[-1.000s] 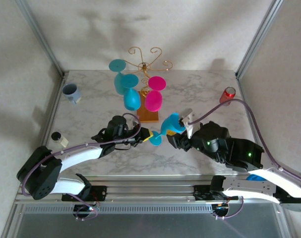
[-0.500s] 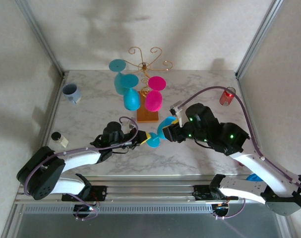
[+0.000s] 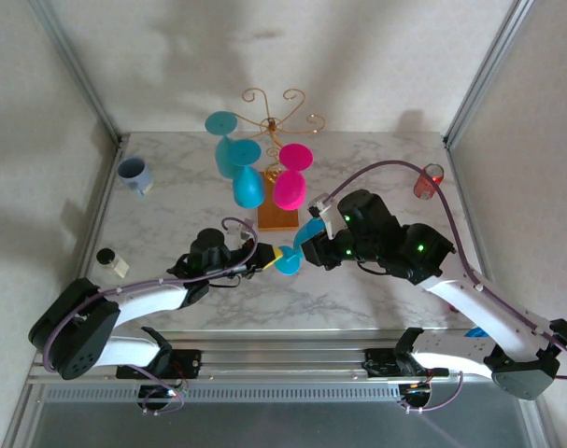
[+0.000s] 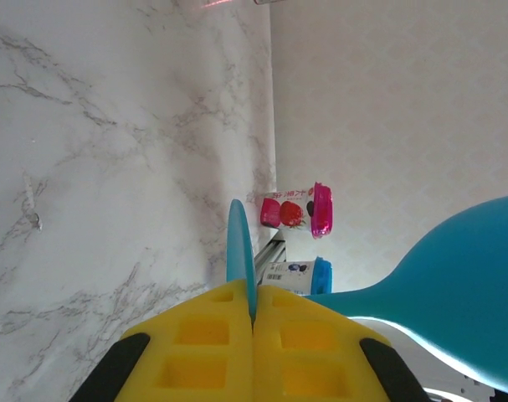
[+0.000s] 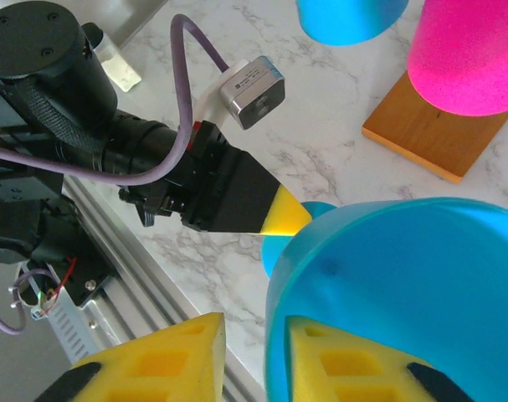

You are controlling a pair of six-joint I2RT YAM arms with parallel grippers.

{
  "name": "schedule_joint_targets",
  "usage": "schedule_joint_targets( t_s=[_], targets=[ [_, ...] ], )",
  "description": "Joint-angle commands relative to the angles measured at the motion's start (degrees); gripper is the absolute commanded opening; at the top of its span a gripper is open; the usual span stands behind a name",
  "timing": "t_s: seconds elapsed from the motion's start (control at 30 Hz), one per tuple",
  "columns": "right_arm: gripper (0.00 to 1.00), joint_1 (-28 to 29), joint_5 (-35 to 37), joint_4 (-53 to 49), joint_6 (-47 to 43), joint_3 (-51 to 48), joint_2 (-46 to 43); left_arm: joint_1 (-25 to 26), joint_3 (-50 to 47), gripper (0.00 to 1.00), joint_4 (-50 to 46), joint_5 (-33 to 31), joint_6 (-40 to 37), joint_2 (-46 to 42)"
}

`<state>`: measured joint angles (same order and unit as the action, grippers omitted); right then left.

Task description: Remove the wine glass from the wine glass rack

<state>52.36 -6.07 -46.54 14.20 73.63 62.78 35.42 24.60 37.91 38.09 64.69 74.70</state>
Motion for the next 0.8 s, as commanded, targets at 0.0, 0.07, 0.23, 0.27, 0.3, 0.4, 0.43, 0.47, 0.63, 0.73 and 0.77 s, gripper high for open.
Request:
schedule_joint_targets(
  t_s=[0.0,0.07,0.23,0.27,0.3,0.4,0.43,0.47,0.63,0.73,0.77],
  targets=[
    [0.18,-0.43,-0.2,-0.25,0.21,1.33,0.21,-0.53,-0.12,0.0,1.99,1.55,0.01,-1.12],
    [0.1,-0.43,0.48,-0.64,0.04,1.5,0.56,-0.61,0.08,0.0,1.78,1.64,0.09,-1.04],
    [0.0,-0.47,1.07,-0.94,-0.23,1.61,1.45,-0.64,0.74,0.0,0.67,1.82,-0.09,-1.05],
    [0.0,-0.42,1.23,-1.0,-0.27,1.61,1.62,-0.75,1.01,0.0,0.05,1.73,-0.25,-0.96],
    [0.0,-0.41,1.32,-0.92,-0.31,1.61,1.72,-0.7,1.19,0.0,-0.41,1.73,-0.49,-0.96],
    [0.0,-0.44,2.23,-0.92,-0.4,1.51,1.85,-0.7,2.35,0.05,-3.07,1.34,-1.17,-0.7],
    [0.0,-0.43,2.66,-0.91,-0.42,1.43,1.79,-0.7,2.61,0.08,-3.93,1.29,-1.58,-0.54],
    [0.0,-0.42,3.17,-0.92,-0.47,1.39,1.75,-0.7,2.81,0.1,-4.33,1.44,-1.79,-0.39],
    [0.0,-0.42,6.13,-2.13,-0.66,1.55,1.61,-0.79,3.5,0.34,-7.1,0.6,-2.93,-0.48],
    [0.0,-0.42,8.17,-3.15,-0.75,1.61,1.94,-0.88,4.08,0.35,-9.3,0.0,-3.89,-0.68],
    [0.0,-0.41,8.69,-3.31,-0.76,1.69,2.08,-0.97,4.4,0.35,-10.35,-0.26,-4.23,-0.77]
  ],
)
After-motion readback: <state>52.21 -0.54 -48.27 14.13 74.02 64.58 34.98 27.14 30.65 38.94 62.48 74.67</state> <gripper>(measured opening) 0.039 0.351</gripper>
